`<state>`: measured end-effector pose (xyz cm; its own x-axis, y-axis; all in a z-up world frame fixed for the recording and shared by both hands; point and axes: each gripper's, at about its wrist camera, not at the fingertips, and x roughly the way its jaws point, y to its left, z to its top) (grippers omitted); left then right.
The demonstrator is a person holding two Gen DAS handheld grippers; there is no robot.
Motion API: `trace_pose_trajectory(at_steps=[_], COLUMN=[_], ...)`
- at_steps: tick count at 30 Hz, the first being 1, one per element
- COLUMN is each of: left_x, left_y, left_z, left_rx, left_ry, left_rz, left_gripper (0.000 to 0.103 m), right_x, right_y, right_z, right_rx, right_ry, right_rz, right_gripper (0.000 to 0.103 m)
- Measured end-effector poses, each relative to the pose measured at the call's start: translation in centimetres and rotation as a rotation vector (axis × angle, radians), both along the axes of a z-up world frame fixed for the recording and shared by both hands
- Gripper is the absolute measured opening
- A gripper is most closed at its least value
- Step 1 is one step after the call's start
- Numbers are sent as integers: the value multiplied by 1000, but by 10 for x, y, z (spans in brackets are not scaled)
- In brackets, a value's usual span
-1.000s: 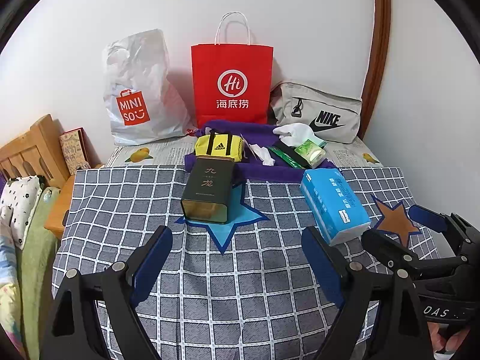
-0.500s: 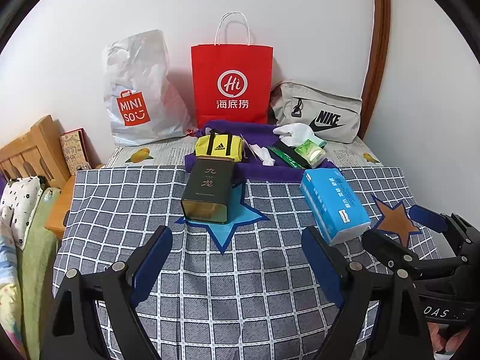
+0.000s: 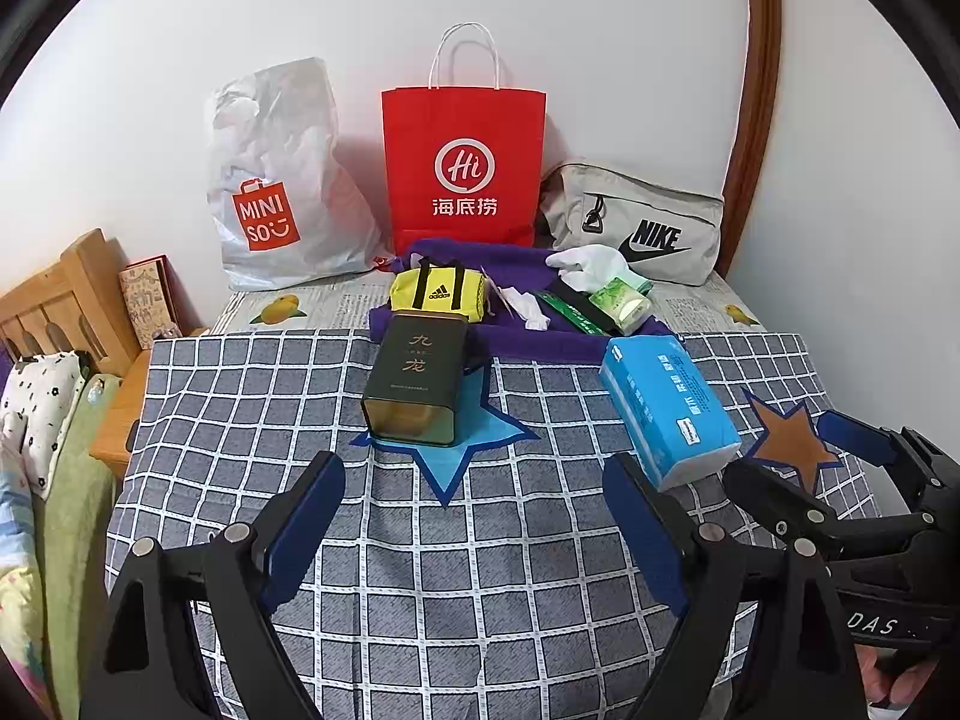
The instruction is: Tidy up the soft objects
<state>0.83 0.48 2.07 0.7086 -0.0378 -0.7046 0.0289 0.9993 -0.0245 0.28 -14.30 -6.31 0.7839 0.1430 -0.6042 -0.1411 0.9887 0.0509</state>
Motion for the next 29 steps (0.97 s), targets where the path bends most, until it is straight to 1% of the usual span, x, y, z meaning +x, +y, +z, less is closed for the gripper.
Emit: trace_pose_trajectory(at_steps=[16, 26, 29], left_x=[-2, 1, 8], left_y=[0, -1, -3], left_z=[-3, -3, -4], left_rx=[5, 1, 7], left_ry=[8, 16, 24], left_rz=[4, 2, 0], left_gripper=[87, 87, 87], right_x=[-1, 1, 5], right_y=[1, 0, -1], right_z=[-1, -2, -4], right_rx=[-5, -5, -2], right_ry=[1, 4, 8], right_rz=[-8, -6, -10], right_gripper=[101, 101, 101])
